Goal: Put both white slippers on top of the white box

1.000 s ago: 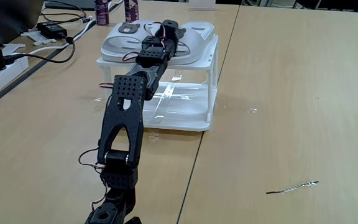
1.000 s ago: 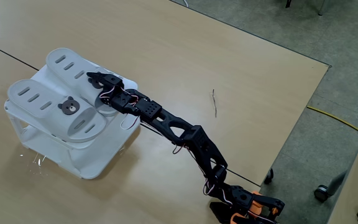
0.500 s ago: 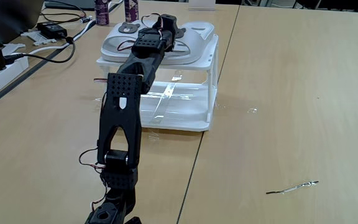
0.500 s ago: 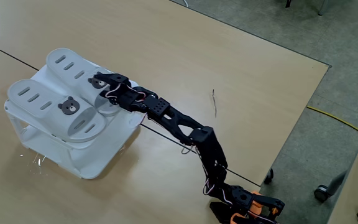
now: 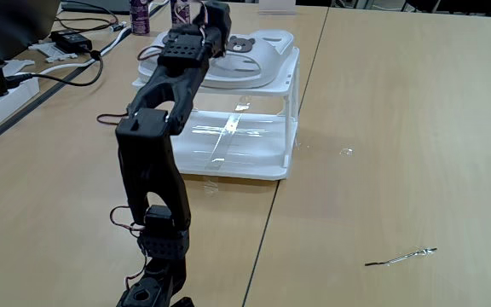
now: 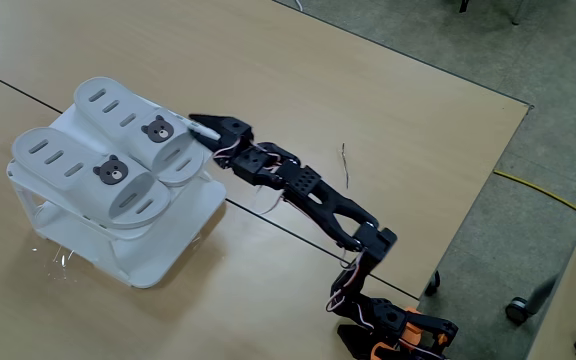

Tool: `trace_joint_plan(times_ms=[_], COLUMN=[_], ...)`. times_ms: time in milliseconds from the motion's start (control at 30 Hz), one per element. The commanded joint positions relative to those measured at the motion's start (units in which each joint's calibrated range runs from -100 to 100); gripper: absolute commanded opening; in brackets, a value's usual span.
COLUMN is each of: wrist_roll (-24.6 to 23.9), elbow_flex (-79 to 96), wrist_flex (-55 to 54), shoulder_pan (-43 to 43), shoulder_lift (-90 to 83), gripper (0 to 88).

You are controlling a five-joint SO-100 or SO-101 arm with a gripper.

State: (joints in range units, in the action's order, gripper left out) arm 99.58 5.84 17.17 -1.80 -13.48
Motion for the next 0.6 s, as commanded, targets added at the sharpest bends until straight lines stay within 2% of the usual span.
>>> trace_joint_plan(times_ms=[0,133,233,400,500,567], wrist_roll=[0.4,0.4,0.4,0.4,0.4,0.4], elbow_flex=[1.2,17.8,32.3,56.8,69.3,75.0], wrist_flex=[-13.0,-42.4,-70.4,-104.7,-117.2,-116.8], shoulder_pan=[1.4,1.9,1.9,2.4,2.4,2.9], shoulder_lift=[-9.1,-14.7,-15.5,-16.2,-16.6,-22.7], gripper=[0.8,0.8,0.8,0.8,0.8,0.8])
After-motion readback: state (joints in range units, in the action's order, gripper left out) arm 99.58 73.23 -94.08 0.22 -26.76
